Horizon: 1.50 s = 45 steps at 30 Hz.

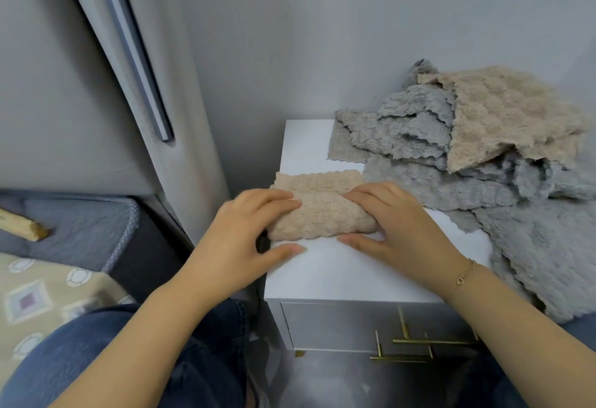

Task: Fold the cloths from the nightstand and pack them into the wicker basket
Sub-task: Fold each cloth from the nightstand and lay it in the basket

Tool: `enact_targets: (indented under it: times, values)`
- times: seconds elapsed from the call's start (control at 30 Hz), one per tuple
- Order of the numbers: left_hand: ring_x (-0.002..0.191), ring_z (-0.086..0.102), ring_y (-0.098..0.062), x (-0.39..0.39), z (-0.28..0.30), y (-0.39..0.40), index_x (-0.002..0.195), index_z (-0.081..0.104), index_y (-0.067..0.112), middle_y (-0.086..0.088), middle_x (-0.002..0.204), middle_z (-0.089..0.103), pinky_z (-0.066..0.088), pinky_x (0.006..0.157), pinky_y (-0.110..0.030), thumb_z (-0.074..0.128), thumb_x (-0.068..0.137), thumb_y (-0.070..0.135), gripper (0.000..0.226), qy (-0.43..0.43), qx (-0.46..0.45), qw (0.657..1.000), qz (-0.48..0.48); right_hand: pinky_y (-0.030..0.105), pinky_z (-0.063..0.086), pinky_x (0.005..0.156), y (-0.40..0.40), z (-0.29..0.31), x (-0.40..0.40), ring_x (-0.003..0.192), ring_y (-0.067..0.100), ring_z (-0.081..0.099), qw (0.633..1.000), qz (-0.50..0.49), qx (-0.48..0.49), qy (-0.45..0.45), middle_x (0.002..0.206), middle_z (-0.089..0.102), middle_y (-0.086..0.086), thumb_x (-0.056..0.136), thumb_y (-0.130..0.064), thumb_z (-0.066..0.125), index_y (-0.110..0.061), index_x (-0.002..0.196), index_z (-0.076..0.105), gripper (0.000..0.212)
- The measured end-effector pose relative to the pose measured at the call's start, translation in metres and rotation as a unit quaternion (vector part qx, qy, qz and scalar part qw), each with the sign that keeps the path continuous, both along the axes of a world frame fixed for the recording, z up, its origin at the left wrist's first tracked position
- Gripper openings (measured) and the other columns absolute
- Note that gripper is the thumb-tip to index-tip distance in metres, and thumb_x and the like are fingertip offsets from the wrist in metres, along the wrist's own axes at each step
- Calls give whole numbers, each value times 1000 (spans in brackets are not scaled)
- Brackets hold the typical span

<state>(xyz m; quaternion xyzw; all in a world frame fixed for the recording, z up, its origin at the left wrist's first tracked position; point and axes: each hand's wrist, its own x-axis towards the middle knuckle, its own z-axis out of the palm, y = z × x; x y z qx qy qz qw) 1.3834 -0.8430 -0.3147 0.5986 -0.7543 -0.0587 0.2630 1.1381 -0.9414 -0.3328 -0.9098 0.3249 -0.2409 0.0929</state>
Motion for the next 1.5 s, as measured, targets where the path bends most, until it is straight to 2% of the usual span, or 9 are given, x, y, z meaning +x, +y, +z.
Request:
enact_targets:
  times: [0.17,0.33,0.47,0.6,0.8,1.03,1.17,1.37,1.5]
  values:
    - [120,45,-5,-3,-6,-4,132,55,28,16,129,55,37,99,-30,52,82,58,58,-23,10,999,20,34,43,92,1,-2,6,112,17,47,998,-16,-56,-3,123,53,2,84,-51,52,-14,120,63,53]
    - [96,51,-1,-7,5,1,117,64,29,20,106,65,36,90,-17,49,82,59,49,-7,9,1000,6,22,35,88,-1,13,-3,100,3,48,999,21,8,-22,106,61,-11,81,-56,58,-24,118,63,49]
    - [93,61,-7,-11,15,14,107,66,34,16,98,69,50,82,-24,67,80,58,37,163,110,980,35,20,44,79,7,30,-11,94,3,57,973,13,212,-92,96,64,-15,77,-61,65,-31,99,64,37]
    - [82,66,-18,-15,18,10,92,68,26,1,89,71,55,76,-33,69,77,50,28,296,159,938,88,28,43,62,7,29,-2,68,12,57,955,-11,277,-108,76,64,2,79,-57,59,-22,88,66,37]
    - [76,61,-14,-17,8,-11,94,64,24,-1,89,66,46,52,-11,58,86,54,32,276,155,929,192,32,41,57,-6,22,20,60,17,54,965,-127,213,-81,65,58,8,85,-64,48,-10,80,60,56]
    - [83,65,-26,-8,9,-17,107,64,7,-16,99,67,55,68,-32,47,64,76,83,246,258,918,172,41,46,66,-14,22,23,71,22,53,977,-145,151,-46,81,53,6,76,-75,36,-3,75,58,75]
    - [90,67,-5,-6,19,-8,112,65,27,8,105,71,54,67,-16,63,64,62,59,292,314,896,117,38,41,65,-15,21,18,66,21,49,975,-106,187,-56,72,49,4,78,-72,42,-4,68,50,69]
    - [90,68,-5,-15,26,-1,101,65,26,10,98,72,58,84,-29,72,64,48,44,321,236,909,122,31,48,80,-12,37,0,89,9,56,967,-28,247,-47,97,59,-4,74,-68,54,-17,97,66,57]
    - [82,67,-8,-28,32,4,96,66,25,9,90,71,55,78,-28,81,73,31,29,261,181,947,48,8,34,98,2,55,-19,121,-14,40,961,27,274,-6,131,43,-29,61,-62,75,-44,138,42,86]
